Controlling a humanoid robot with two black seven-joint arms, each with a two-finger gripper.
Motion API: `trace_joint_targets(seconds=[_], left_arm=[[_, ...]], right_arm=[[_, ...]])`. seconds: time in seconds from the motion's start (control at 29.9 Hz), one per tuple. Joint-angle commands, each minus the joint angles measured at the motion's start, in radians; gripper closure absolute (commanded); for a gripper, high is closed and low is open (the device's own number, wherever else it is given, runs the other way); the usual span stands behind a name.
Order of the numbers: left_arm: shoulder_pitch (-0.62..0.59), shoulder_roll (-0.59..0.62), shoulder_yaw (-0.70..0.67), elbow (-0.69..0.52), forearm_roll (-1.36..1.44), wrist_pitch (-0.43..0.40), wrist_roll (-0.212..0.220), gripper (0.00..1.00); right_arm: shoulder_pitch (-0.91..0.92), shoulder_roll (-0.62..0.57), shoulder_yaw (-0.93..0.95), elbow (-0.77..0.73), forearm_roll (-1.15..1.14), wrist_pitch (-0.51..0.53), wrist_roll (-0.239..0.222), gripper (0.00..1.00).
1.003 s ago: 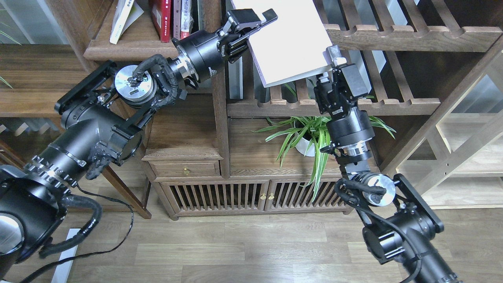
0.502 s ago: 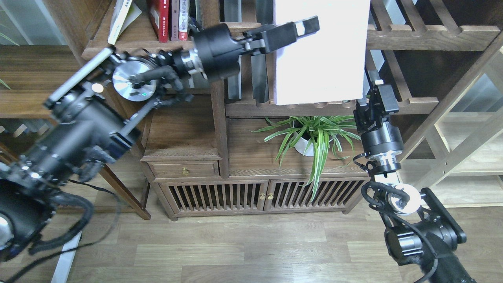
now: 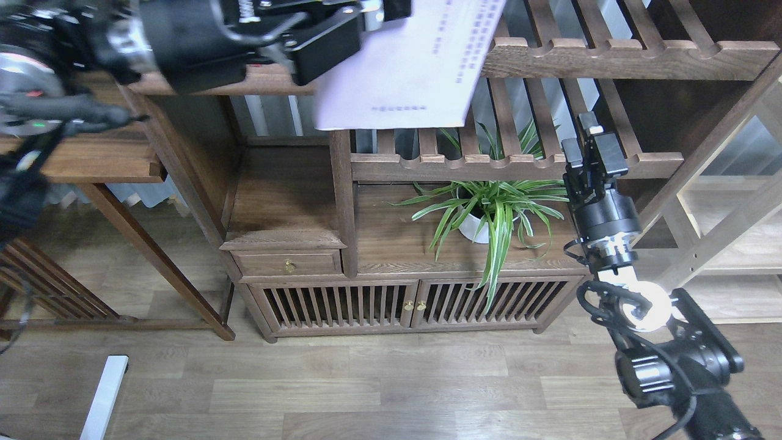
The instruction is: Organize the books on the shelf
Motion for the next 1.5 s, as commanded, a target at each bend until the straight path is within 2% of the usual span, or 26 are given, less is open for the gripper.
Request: trace_joint_targets(seconds=[0.0, 0.17, 0.3, 0.57, 0.7, 0.87, 1.04, 1.2, 1.47], left_arm=[[0.076, 0.062, -0.092, -0.085, 0.066, 0.004, 0.0, 1.0], [0.235, 0.059, -0.264, -0.109, 0.18, 0.008, -0.004, 1.0], [0.291, 0.053, -0.352, -0.108, 0.218, 0.019, -0.007, 1.0], [0.326, -0.05, -0.456, -0.108, 0.324, 0.228, -0.045, 1.0], [0.351, -0.107, -0.47, -0.108, 0.385, 0.288, -0.057, 1.0], [0.411, -0.153, -0.497, -0.108, 0.44, 0.354, -0.112, 1.0], [0.411, -0.212, -0.508, -0.108, 0.493, 0.438, -0.12, 1.0], [0.409, -0.263, -0.508, -0.109, 0.565, 0.481, -0.125, 1.0], [0.402, -0.295, -0.507, -0.109, 0.612, 0.599, -0.129, 1.0]], right_arm=[[-0.004, -0.013, -0.002, -0.006, -0.001, 0.0, -0.002, 0.2], [-0.009, -0.029, -0.012, -0.012, -0.005, 0.0, -0.004, 0.2], [-0.012, -0.033, -0.017, -0.018, -0.005, 0.0, -0.004, 0.2], [-0.006, -0.032, -0.035, -0.085, -0.005, 0.0, -0.004, 0.2], [0.016, -0.03, -0.035, -0.116, -0.005, 0.0, -0.004, 0.2], [0.063, -0.032, -0.02, -0.14, 0.0, 0.0, -0.002, 0.2], [0.089, -0.032, -0.018, -0.154, 0.002, 0.0, -0.002, 0.2], [0.1, -0.03, -0.02, -0.16, 0.002, 0.0, -0.002, 0.2], [0.103, -0.029, -0.022, -0.168, 0.002, 0.0, -0.002, 0.2]])
